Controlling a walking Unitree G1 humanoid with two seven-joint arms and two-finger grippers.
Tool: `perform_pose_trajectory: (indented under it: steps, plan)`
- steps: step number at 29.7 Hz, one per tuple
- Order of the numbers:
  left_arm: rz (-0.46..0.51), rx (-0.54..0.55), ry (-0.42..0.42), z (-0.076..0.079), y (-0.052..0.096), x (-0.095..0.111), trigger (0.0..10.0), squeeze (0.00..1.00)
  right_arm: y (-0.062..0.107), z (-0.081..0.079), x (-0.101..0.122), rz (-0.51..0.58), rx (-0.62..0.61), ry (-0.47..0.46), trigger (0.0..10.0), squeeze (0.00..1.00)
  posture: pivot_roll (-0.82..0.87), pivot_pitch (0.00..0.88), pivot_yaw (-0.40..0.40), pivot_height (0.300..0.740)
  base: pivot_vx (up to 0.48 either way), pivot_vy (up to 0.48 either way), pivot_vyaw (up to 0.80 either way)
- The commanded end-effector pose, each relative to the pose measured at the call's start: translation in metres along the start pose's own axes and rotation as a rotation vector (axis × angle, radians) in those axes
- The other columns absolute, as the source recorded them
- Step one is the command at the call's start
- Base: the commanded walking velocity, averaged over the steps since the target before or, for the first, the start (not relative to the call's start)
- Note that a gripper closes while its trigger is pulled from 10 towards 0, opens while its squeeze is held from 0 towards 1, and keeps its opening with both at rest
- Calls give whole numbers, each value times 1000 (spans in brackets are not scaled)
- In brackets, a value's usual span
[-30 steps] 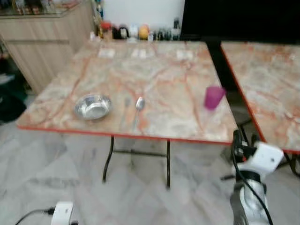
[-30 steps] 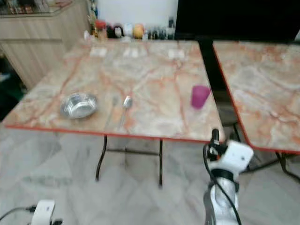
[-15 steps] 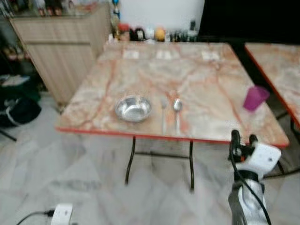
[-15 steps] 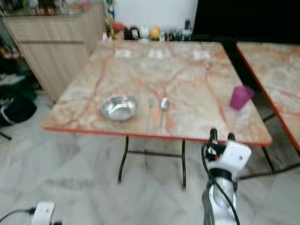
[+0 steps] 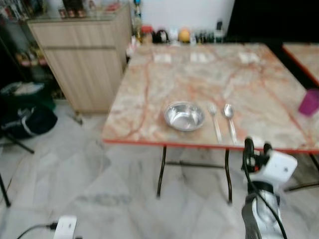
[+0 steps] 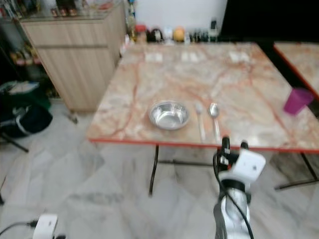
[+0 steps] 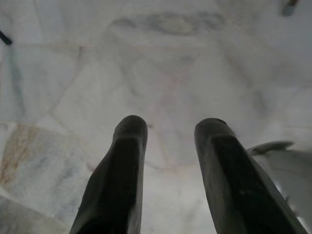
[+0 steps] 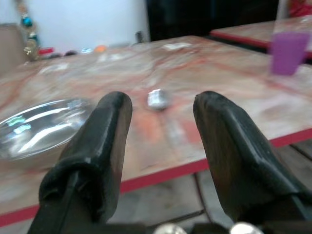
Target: Setting the table
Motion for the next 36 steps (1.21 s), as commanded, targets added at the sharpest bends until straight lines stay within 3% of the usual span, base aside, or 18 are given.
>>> perform_pose_trajectory:
  steps: [1, 18, 36]
  plan:
    - [-28, 9, -1, -3, 2, -9, 10000, 0, -1, -7, 2, 8, 16, -11, 10000, 0, 67, 26, 0, 740, 0, 0, 0]
    - [-4, -16, 6, -1, 2, -6, 10000, 0, 1, -8, -1, 1, 18, -15, 10000, 0, 71, 28, -1, 740, 0, 0, 0]
    - [-2, -16, 14, -1, 2, -6, 10000, 0, 1, -9, -2, -1, 22, -17, 10000, 0, 70, 29, -2, 740, 316, 0, 0]
Point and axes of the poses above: a point about 5 cm out from each wrist's last joint towards the gripper, its own y axis pointing back from the gripper into the wrist, its own x axis along the axis of the wrist's last joint, z = x × y, the point moved 2 cm from there along -y, pointing out of the wrist towards the gripper, and after that the axes turned 5 degrees about -y, right-handed, at the moved point
